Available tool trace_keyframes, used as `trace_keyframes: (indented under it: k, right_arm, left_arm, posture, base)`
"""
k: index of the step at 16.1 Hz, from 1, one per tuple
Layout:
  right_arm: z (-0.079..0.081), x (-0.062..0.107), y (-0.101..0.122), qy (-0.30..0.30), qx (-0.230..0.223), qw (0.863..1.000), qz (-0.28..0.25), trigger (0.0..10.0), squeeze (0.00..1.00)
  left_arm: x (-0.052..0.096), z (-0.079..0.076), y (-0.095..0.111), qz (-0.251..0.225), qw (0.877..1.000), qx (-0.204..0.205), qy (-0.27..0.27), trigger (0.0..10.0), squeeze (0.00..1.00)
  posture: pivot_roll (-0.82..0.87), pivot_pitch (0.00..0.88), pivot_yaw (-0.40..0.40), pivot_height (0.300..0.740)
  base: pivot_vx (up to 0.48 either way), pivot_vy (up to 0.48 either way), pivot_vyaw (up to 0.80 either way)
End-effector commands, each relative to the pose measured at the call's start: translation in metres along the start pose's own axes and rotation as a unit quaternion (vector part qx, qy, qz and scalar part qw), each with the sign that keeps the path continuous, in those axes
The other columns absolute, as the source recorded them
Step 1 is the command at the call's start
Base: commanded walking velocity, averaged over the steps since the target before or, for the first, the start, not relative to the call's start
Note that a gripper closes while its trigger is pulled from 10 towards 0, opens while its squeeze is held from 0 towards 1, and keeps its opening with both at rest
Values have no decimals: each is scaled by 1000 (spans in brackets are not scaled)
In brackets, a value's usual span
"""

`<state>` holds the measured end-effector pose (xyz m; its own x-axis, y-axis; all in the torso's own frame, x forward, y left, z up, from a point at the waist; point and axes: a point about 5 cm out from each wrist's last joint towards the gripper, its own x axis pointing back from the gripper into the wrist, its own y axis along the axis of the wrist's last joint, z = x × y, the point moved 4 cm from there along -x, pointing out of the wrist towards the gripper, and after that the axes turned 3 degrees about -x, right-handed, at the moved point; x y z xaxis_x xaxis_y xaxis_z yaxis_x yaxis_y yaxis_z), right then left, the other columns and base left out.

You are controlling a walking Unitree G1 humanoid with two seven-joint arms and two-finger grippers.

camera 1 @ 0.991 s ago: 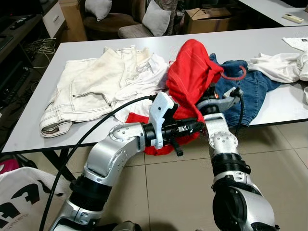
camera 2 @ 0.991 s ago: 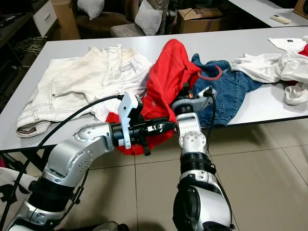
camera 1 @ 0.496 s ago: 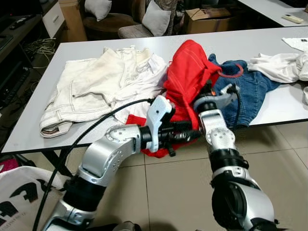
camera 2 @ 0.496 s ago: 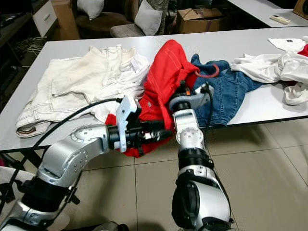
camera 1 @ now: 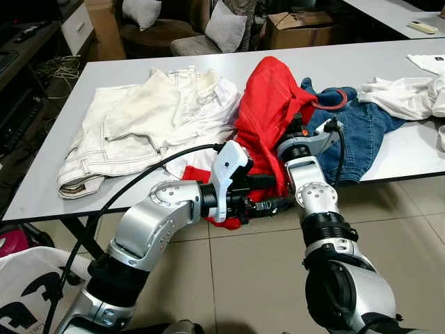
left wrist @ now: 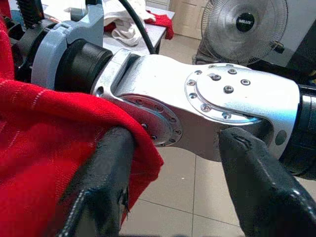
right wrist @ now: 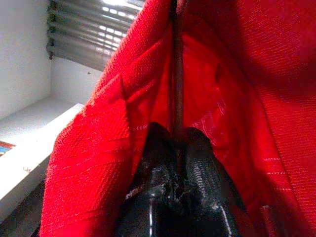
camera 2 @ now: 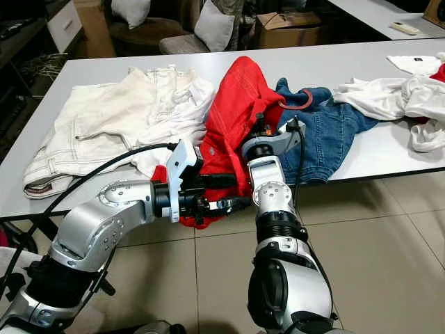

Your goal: Hang hanger

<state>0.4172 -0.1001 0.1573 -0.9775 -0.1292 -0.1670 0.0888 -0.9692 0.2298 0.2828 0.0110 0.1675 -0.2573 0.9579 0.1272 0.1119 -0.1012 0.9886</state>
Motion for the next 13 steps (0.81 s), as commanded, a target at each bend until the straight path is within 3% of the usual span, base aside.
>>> trace_keyframes:
  k: [1,10,11,13]
  right_arm:
    - [16,-7,-14,19,-10,1000,16,10000,0]
    - [16,-7,-14,18,-3,1000,18,10000,0]
    - [9,1,7,25,22,999,6,10000,0]
    - [7,3,10,26,27,999,5,10000,0]
  left_arm:
    - [0,-4,1,2,1000,-10,-6,10000,1000]
    - [1,-4,-1,10,1000,-17,-10,10000,1000]
    - [27,34,-20,66,992,-78,73,10000,1000]
    - [31,36,-24,67,992,-80,75,10000,1000]
  posture:
    - [-50,0,46,740]
    - [-50,0,46,740]
    - [-94,0,60,740]
    - [-107,0,72,740]
  base:
    - [0,0,0]
    - [0,0,0]
    - [0,0,0]
    - [0,0,0]
